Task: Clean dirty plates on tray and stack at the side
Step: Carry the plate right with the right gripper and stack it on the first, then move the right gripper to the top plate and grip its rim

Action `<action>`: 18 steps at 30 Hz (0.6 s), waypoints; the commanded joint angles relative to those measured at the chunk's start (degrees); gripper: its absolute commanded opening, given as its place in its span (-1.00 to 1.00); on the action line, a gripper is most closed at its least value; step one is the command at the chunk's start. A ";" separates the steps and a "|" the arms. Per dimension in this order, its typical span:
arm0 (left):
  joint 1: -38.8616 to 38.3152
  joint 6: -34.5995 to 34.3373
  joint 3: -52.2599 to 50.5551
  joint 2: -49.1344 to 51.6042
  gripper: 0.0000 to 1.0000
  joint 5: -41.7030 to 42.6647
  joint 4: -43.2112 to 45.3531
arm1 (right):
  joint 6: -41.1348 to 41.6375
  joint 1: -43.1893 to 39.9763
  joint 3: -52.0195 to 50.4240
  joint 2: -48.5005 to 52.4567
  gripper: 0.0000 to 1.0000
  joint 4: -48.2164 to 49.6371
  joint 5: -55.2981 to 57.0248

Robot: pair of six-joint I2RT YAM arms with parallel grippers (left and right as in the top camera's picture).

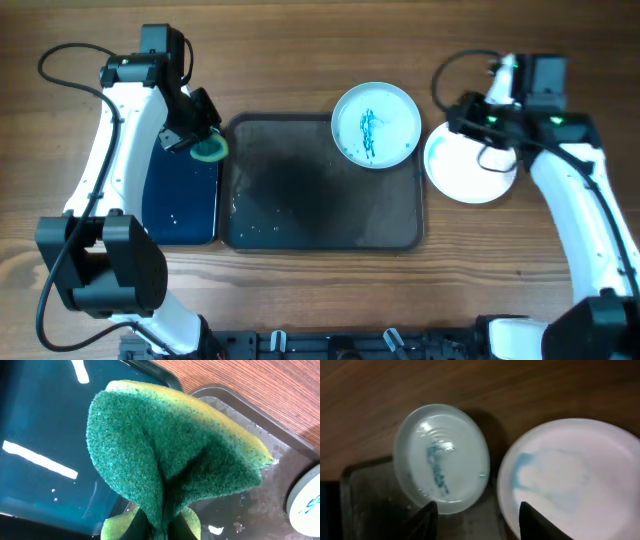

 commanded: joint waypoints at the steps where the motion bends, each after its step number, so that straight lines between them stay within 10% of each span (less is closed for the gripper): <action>1: -0.42 1.11 0.98 -1.29 -0.92 1.31 0.31 | 1.20 5.46 0.33 7.15 0.04 0.31 -2.82; 10: -0.52 1.11 0.98 -1.29 -0.92 1.31 0.46 | 8.87 12.39 0.26 21.31 -0.47 -0.15 1.18; 18: -0.70 1.09 0.98 -1.29 -0.92 1.31 0.48 | 8.66 12.55 -0.83 22.49 -0.36 -0.09 4.42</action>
